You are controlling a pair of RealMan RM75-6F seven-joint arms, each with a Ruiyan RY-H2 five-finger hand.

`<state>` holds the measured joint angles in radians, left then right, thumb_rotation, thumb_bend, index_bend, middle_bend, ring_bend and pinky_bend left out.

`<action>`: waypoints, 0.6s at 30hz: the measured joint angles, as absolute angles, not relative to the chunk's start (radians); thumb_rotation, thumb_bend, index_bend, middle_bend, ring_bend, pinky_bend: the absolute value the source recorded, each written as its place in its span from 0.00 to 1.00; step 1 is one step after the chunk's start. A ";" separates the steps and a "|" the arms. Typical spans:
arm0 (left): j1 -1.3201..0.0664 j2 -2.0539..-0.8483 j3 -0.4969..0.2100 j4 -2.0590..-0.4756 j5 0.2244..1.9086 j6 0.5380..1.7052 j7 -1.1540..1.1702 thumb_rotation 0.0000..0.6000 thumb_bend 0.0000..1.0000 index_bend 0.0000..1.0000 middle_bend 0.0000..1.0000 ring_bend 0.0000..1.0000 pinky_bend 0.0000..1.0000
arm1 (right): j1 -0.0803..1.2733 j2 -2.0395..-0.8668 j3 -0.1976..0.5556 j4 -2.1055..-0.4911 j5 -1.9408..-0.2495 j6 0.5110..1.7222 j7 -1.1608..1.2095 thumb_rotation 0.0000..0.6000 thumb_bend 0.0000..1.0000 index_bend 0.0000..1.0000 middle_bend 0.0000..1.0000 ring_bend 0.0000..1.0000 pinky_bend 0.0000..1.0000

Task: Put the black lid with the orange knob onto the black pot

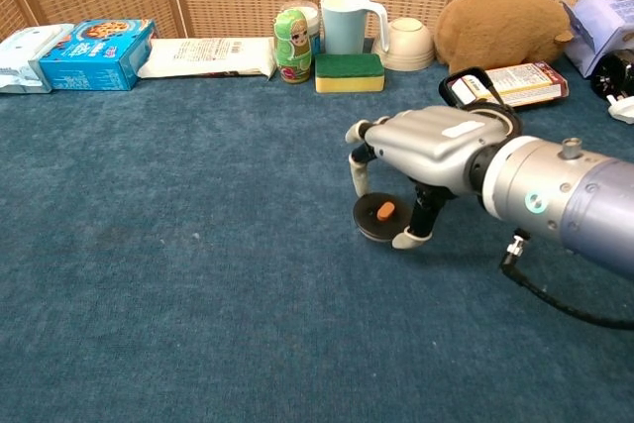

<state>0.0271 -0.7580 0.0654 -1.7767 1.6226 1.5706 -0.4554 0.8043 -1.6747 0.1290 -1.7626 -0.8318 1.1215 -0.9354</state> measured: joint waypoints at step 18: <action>0.020 -0.758 0.063 -1.786 1.615 1.556 -0.441 1.00 0.21 0.00 0.00 0.00 0.04 | 0.830 -1.396 0.292 -1.918 -0.773 1.259 -0.977 1.00 0.28 0.44 0.07 0.10 0.00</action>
